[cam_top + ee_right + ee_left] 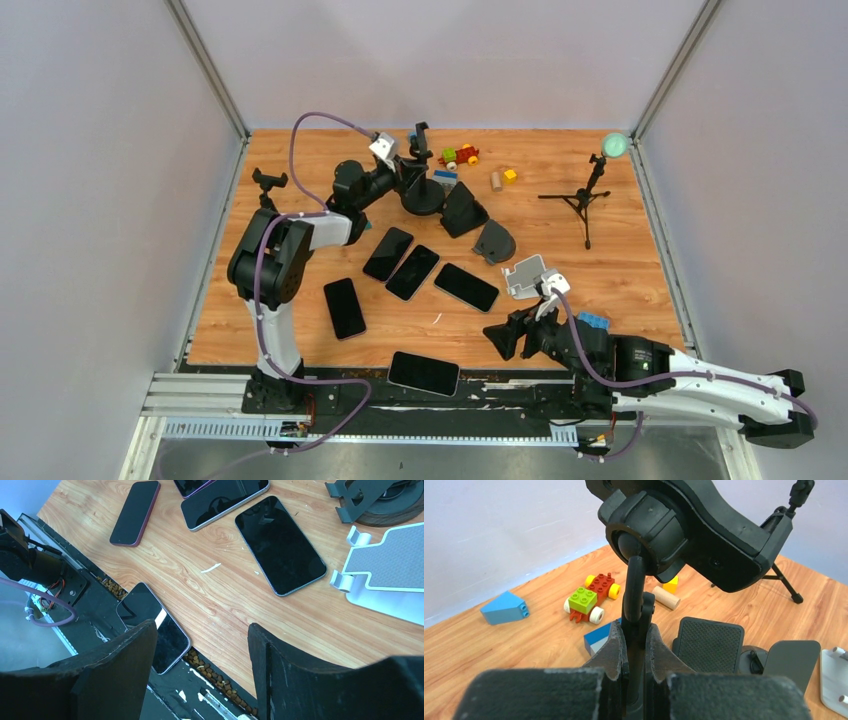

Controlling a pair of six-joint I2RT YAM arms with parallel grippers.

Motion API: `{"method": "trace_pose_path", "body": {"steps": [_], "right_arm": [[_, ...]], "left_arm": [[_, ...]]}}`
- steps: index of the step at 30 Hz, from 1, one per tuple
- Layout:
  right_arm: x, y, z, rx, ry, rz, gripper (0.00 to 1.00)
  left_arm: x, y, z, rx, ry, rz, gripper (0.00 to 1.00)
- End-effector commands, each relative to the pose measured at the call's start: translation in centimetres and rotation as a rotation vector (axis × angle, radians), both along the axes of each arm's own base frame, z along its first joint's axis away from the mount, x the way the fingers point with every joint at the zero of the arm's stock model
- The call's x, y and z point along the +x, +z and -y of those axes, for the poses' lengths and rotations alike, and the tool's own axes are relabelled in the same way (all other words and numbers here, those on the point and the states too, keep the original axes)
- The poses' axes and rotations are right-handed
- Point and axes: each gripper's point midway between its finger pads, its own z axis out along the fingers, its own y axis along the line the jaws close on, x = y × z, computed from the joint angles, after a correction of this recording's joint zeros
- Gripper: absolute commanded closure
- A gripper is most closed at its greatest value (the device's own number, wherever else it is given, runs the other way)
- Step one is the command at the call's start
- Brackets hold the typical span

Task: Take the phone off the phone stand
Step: Place the phone stand at the center of the board.

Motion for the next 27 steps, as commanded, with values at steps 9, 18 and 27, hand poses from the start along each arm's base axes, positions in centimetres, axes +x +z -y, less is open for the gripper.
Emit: {"method": "trace_pose_path", "body": {"steps": [9, 18, 27], "right_arm": [[0.3, 1.1, 0.2, 0.034, -0.019, 0.01, 0.32], [0.2, 1.1, 0.2, 0.04, -0.018, 0.005, 0.32], [0.2, 0.8, 0.3, 0.036, -0.021, -0.002, 0.32]], "left_arm": [[-1.7, -0.2, -0.1, -0.029, -0.04, 0.017, 0.95], [-1.1, 3.7, 0.0, -0.041, -0.034, 0.068, 0.94], [-0.7, 9.7, -0.7, -0.15, -0.049, 0.13, 0.93]]}}
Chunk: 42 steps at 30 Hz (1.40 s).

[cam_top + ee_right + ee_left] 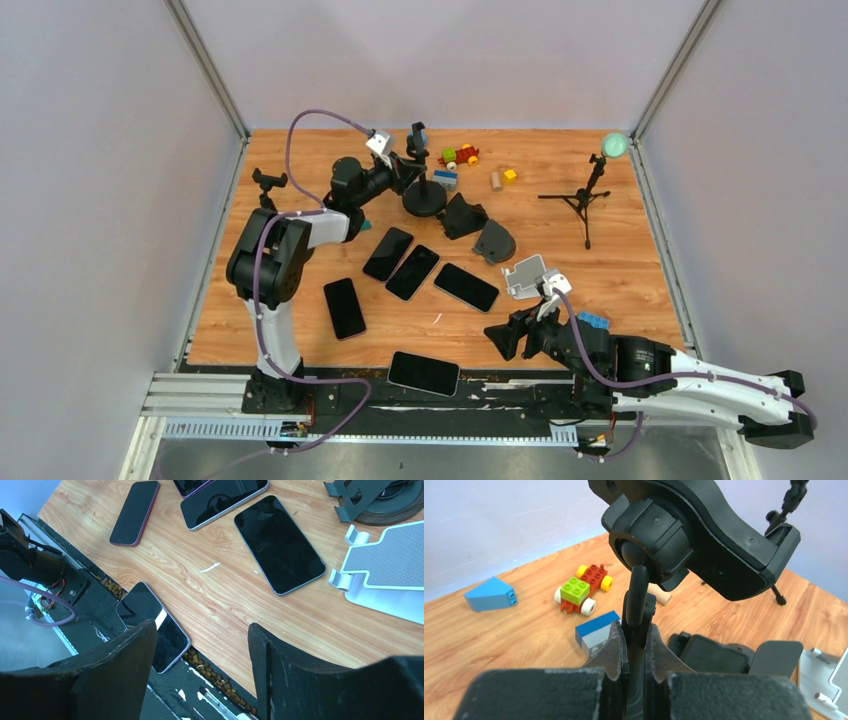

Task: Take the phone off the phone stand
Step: Place the phone stand at the center of the board.

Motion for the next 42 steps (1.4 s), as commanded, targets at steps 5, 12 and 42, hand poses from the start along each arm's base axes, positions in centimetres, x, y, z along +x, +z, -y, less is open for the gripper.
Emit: {"method": "trace_pose_path", "body": {"steps": [5, 12, 42], "right_arm": [[0.2, 0.5, 0.0, 0.031, -0.021, -0.007, 0.32], [0.1, 0.4, 0.0, 0.029, -0.018, -0.009, 0.32], [0.3, 1.0, 0.4, 0.024, -0.027, 0.011, 0.32]], "left_arm": [[0.6, 10.4, -1.7, -0.105, 0.011, 0.215, 0.93], [1.8, 6.8, -3.1, -0.054, 0.066, 0.17, 0.91], [1.0, 0.6, -4.6, -0.003, 0.133, 0.107, 0.01]]}}
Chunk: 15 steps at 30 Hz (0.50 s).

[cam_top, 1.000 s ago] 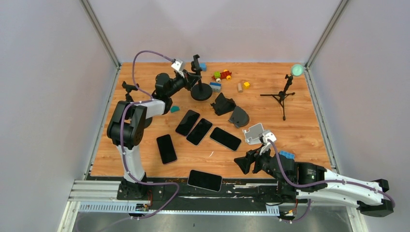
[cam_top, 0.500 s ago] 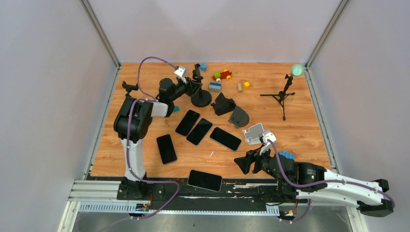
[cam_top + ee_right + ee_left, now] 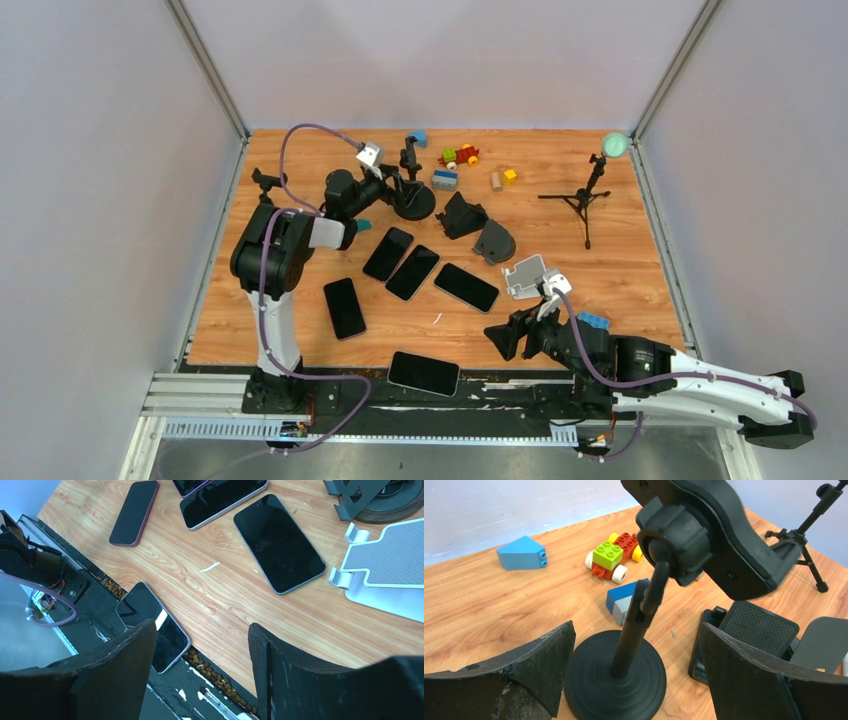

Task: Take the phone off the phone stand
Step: Place the phone stand at the center of the board.

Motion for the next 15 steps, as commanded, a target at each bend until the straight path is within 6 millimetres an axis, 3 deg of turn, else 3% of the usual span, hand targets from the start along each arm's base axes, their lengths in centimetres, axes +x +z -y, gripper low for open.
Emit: {"method": "trace_pose_path", "body": {"steps": [1, 2, 5, 6, 7, 8, 9, 10, 11, 12, 15], "right_arm": [[0.4, 1.4, 0.4, 0.027, -0.026, 0.022, 0.31], [0.4, 1.7, 0.5, 0.031, -0.025, 0.027, 0.31], [0.5, 2.6, 0.6, 0.035, -0.017, 0.043, 0.31], [0.4, 2.8, 0.6, 0.032, -0.009, 0.046, 0.31], [0.2, 2.9, 0.5, 0.026, 0.008, 0.048, 0.31], [-0.1, 2.9, 0.2, 0.016, 0.036, 0.049, 0.31], [-0.6, 2.9, -0.2, 0.002, 0.076, 0.046, 0.3], [-1.0, 2.8, -0.6, -0.016, 0.114, 0.043, 0.29], [-1.5, 2.6, -1.1, -0.038, 0.156, 0.037, 0.27], [-2.1, 2.3, -1.7, -0.063, 0.206, 0.028, 0.26], [-4.7, 1.4, -4.1, -0.143, 0.415, -0.004, 0.17]], "left_arm": [[-1.0, 4.4, -2.0, -0.01, 0.084, 0.118, 0.01], [-1.3, 5.5, -2.3, -0.015, 0.1, 0.135, 0.0], [-2.4, 5.1, -3.8, -0.013, 0.17, 0.095, 0.0], [-2.8, 6.0, -4.1, -0.024, 0.183, 0.104, 0.0], [-3.4, 5.3, -4.4, -0.027, 0.194, 0.079, 0.0], [-4.0, 6.3, -4.6, -0.04, 0.198, 0.092, 0.0], [-4.7, 5.6, -4.9, -0.045, 0.207, 0.06, 0.0], [-5.2, 6.5, -5.2, -0.059, 0.214, 0.066, 0.0], [-5.9, 5.5, -5.5, -0.06, 0.227, 0.018, 0.0], [-6.5, 6.4, -5.7, -0.072, 0.231, 0.025, 0.0], [-8.6, 5.0, -7.7, -0.123, 0.338, -0.117, 0.0]]}}
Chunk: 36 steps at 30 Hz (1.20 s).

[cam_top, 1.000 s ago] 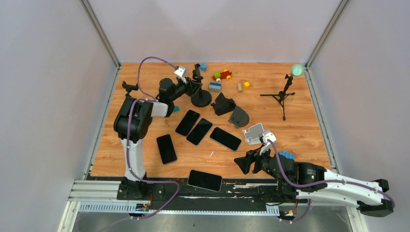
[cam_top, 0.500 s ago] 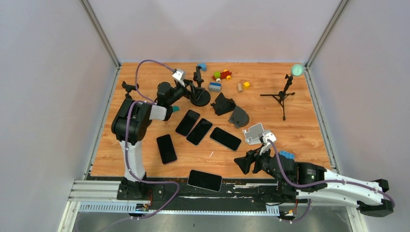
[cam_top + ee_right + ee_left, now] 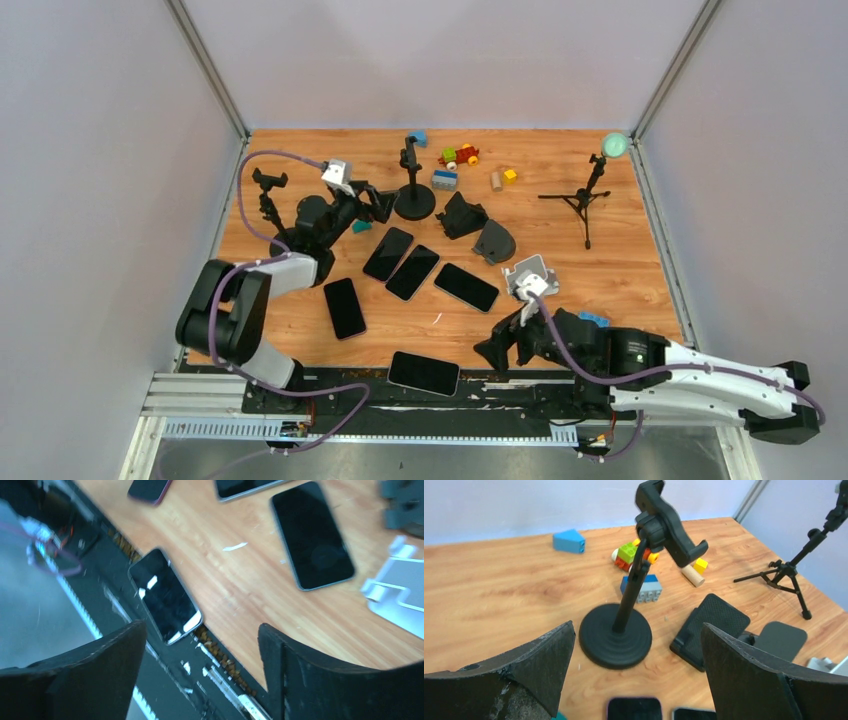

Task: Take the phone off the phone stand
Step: Place the phone stand at the center of the board, then move the phone to the center of the board.

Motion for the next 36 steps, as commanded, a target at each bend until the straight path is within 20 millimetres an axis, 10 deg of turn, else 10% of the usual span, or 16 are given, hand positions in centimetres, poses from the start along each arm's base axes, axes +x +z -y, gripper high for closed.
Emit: {"method": "trace_pose_path", "body": {"steps": [1, 3, 7, 17, 36], "right_arm": [[-4.1, 0.0, -3.9, -0.088, 0.341, -0.036, 0.11], [-5.4, -0.5, -5.5, -0.133, 0.447, -0.071, 0.06], [-7.3, -2.1, -9.5, -0.2, 0.593, -0.114, 0.01], [-7.3, -9.2, -15.9, -0.386, 0.625, -0.15, 0.0], [-4.3, -13.2, -15.6, -0.606, 0.581, -0.002, 0.0]], "left_arm": [[-1.8, -0.3, -2.9, -0.114, 0.165, -0.151, 0.0], [-3.7, -4.2, -4.1, -0.08, 0.235, -0.381, 0.0], [-6.5, -5.1, -5.0, -0.007, 0.274, -0.612, 0.0], [-13.5, -0.1, -7.2, 0.091, 0.235, -0.561, 0.0], [-18.6, 0.6, -9.4, 0.272, 0.195, -0.562, 0.0]]}}
